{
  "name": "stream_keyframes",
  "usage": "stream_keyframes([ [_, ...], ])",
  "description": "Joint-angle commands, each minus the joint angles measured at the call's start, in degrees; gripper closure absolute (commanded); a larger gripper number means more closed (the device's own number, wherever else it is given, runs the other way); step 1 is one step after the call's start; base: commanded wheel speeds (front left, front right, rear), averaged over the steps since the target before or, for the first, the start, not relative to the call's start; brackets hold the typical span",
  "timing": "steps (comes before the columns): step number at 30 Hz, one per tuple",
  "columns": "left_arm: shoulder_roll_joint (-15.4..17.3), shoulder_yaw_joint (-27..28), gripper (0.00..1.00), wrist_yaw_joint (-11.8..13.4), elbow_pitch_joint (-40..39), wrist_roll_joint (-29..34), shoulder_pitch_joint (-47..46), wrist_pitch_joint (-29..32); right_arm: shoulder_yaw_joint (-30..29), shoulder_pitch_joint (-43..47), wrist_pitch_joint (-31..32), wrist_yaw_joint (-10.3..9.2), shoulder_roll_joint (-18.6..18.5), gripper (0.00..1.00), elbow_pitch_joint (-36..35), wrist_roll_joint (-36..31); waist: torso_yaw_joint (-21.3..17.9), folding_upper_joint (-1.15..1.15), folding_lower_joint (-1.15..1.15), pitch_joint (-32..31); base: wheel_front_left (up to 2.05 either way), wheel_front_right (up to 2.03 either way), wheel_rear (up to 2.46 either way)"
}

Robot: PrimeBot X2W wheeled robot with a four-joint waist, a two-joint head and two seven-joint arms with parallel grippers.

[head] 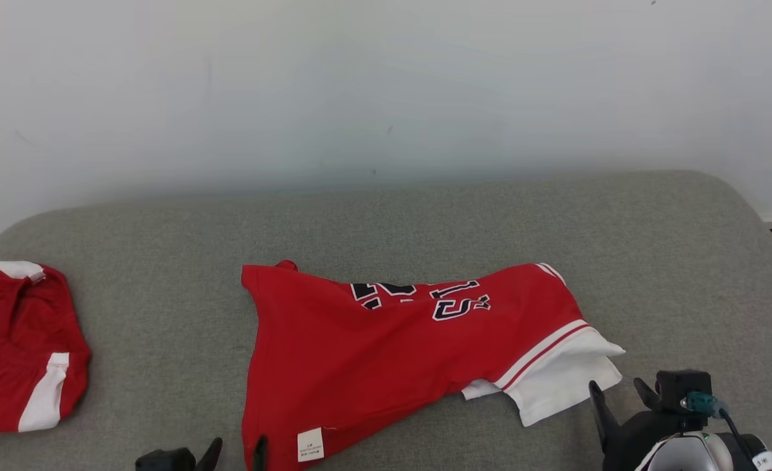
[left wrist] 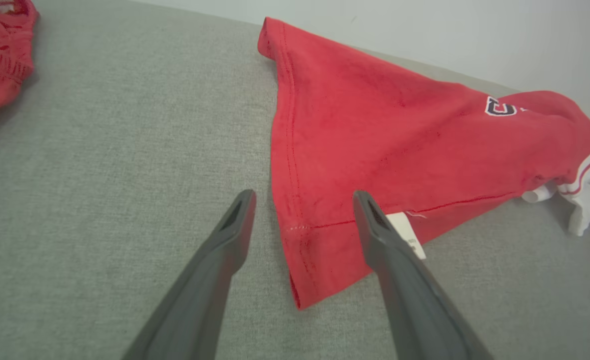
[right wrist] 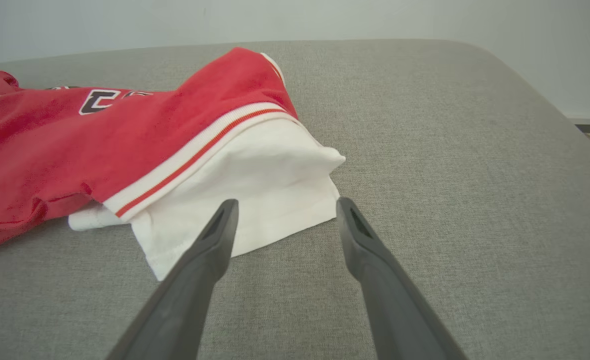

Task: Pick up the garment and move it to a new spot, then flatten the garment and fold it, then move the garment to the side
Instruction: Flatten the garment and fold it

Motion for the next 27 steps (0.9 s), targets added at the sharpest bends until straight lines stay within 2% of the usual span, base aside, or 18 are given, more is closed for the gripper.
stream_keyframes([
  [1,0.09,-0.61,0.00,-0.28,1.44,0.17,-1.34,1.56,-0.24,-1.90,1.87,-0.13,-0.94,0.00,2.37,-0.21,0.44,0.00,0.00,1.61,0.00,0.00,0.00],
  [5,-0.14,-2.30,0.00,0.09,4.90,0.15,-3.51,4.83,-1.75,-7.24,5.38,-0.13,-2.30,0.00,9.33,-1.58,1.09,0.00,0.00,3.37,0.00,0.00,0.00],
  [8,-0.49,-3.82,0.00,0.66,6.04,-0.07,-5.30,5.54,-3.16,-11.39,4.79,-0.14,-2.86,0.00,14.27,-2.78,2.10,0.00,0.00,5.42,0.00,0.00,0.00],
  [21,0.30,-5.48,0.00,0.78,5.74,0.64,-8.82,3.44,-7.28,-18.75,3.43,-0.14,-4.02,0.00,24.40,-7.86,3.31,0.00,0.00,9.03,0.00,0.00,0.00],
  [26,0.66,-6.02,0.00,0.63,4.86,0.46,-8.86,4.30,-7.65,-19.85,4.25,-0.13,-2.75,0.00,28.47,-6.75,3.73,0.00,0.00,9.81,0.00,0.00,0.00],
  [27,0.70,-6.08,0.05,0.59,4.66,0.39,-8.82,4.35,-7.30,-19.94,4.62,-0.13,-2.57,0.00,29.33,-6.52,3.82,0.00,0.00,9.90,0.00,0.00,0.00],
])
